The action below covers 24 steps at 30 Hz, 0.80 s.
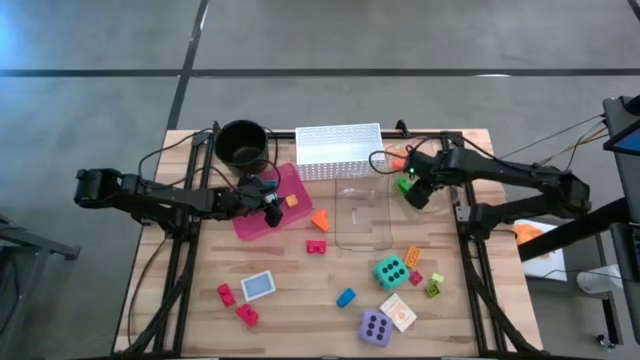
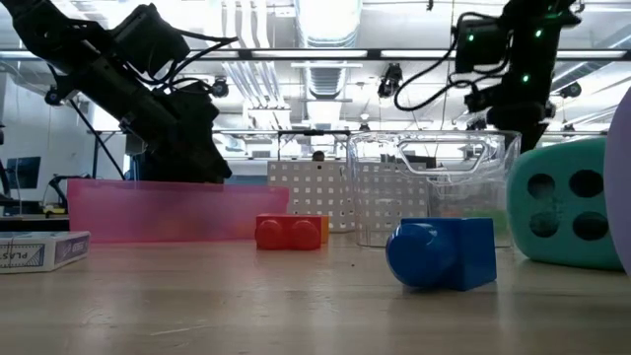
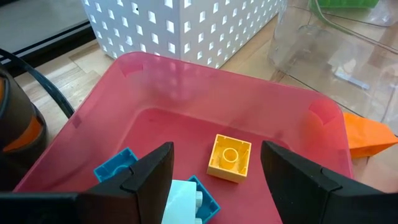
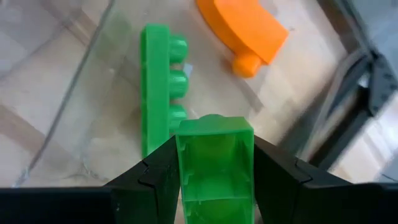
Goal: Pick & Place Toys
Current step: Put the large green game piece into the top transparent bin
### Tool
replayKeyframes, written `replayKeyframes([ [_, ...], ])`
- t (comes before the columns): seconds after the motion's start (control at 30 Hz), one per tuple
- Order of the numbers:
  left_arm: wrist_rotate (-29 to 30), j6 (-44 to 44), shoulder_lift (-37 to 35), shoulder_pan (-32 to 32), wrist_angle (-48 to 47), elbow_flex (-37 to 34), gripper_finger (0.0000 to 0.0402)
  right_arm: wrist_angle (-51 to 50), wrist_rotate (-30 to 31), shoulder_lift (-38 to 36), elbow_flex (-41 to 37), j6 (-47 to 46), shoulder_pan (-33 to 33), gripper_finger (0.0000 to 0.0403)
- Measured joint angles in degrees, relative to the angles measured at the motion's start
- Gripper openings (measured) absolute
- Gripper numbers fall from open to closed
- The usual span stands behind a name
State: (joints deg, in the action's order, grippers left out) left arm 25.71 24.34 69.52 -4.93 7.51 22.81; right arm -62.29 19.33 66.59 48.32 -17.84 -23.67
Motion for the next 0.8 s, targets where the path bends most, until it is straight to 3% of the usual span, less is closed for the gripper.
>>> replayKeyframes([
  [0.23,-0.2,0.0,0.0,0.0,0.0,0.0,0.0246,4.4,-5.7,3.5,-2.1,7.6,-6.5,0.0166],
  [0.8,-0.5,0.0,0.0,0.0,0.0,0.0,0.0246,4.4,-4.8,14.4,-0.4,17.8,-10.3,0.0177],
])
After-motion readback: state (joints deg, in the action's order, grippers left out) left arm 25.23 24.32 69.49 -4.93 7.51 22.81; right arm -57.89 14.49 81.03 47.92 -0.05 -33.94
